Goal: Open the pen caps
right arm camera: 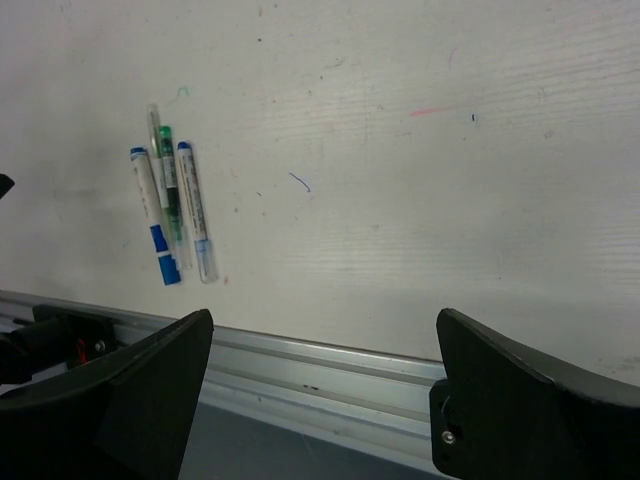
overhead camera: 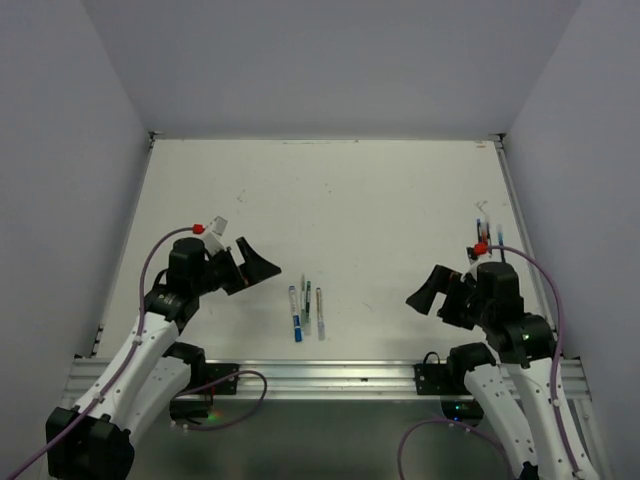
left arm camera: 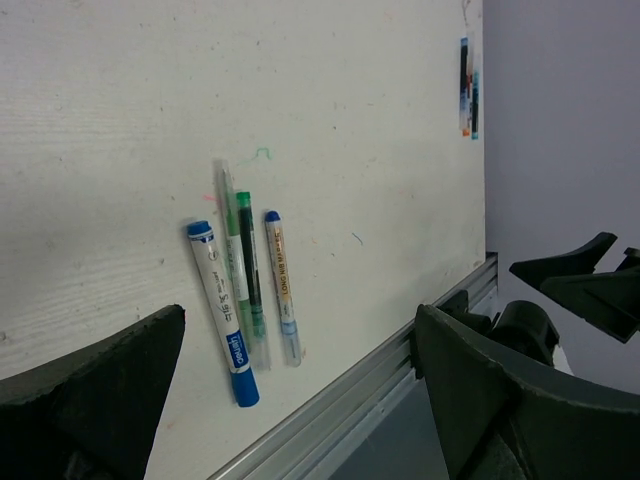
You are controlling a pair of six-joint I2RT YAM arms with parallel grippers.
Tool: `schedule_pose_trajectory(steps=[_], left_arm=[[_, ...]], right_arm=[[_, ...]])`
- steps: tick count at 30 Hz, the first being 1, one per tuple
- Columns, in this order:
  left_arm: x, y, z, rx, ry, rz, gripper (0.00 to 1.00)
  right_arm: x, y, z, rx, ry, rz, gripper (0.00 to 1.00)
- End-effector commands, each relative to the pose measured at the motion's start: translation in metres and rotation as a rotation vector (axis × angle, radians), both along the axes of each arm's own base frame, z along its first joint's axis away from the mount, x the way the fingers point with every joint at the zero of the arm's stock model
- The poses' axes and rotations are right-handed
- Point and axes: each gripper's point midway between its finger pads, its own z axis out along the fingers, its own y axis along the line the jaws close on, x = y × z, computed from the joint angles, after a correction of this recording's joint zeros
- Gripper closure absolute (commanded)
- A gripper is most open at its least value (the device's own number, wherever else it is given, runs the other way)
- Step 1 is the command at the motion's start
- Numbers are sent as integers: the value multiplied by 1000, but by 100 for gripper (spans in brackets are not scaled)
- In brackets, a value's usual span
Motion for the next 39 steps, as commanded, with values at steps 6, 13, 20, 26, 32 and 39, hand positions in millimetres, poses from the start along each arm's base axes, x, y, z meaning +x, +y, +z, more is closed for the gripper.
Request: schedule_pose_trajectory(steps=[6, 13, 20, 26, 32, 39], left_arm=[[15, -2, 17, 33, -57, -32, 0], [30, 29, -1, 207, 26, 130, 1], [28, 28, 1, 227, 0, 91, 3], [23, 30, 13, 228, -36, 83, 6], [19, 34, 23, 230, -78, 102, 15], [14, 33, 27, 224, -90, 93, 20]], right_arm=[[17, 1, -17, -40, 48, 22, 1], [39, 23, -17, 9, 67, 77, 1], [66, 85, -23, -119, 70, 183, 8], [87, 138, -29, -203, 44, 273, 14], [92, 195, -39, -280, 18, 351, 17], [93, 218, -66, -355, 20, 355, 30]])
